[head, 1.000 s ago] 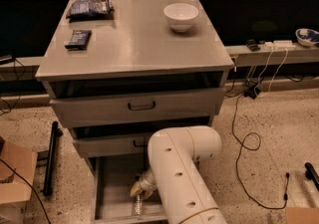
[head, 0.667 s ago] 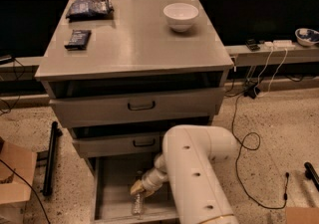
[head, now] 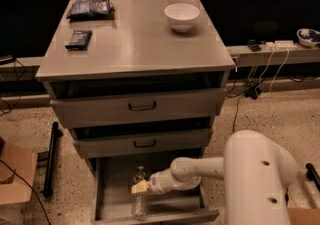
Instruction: Pick water bottle from bottom drawer and place on counter
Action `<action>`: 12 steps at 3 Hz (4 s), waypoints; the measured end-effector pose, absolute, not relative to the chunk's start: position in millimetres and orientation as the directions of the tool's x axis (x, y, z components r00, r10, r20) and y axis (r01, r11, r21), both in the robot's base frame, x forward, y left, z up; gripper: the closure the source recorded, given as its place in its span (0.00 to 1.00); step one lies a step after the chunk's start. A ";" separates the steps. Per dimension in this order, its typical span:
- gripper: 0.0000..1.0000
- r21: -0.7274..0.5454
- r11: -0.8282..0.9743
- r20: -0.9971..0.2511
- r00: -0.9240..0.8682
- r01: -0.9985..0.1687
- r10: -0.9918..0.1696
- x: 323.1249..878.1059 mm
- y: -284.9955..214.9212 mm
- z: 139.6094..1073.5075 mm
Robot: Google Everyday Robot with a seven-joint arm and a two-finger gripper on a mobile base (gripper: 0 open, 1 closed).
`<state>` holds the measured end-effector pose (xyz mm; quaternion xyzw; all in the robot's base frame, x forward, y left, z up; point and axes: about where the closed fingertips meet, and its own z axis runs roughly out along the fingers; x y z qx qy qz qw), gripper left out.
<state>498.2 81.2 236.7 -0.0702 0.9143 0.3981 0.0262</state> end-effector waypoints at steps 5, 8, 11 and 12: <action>1.00 0.586 0.327 -0.773 -0.632 -0.741 -0.049 459.6 -77.9 491.5; 1.00 0.140 0.542 -0.903 -0.331 -0.829 -0.273 445.5 -111.6 704.6; 1.00 -0.160 0.595 -0.816 -0.233 -0.788 -0.528 451.0 -84.4 875.5; 1.00 -0.160 0.594 -0.816 -0.233 -0.788 -0.529 451.0 -84.4 875.5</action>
Offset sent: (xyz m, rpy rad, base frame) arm -0.0669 -0.1340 0.1617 0.5282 -0.4585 0.0713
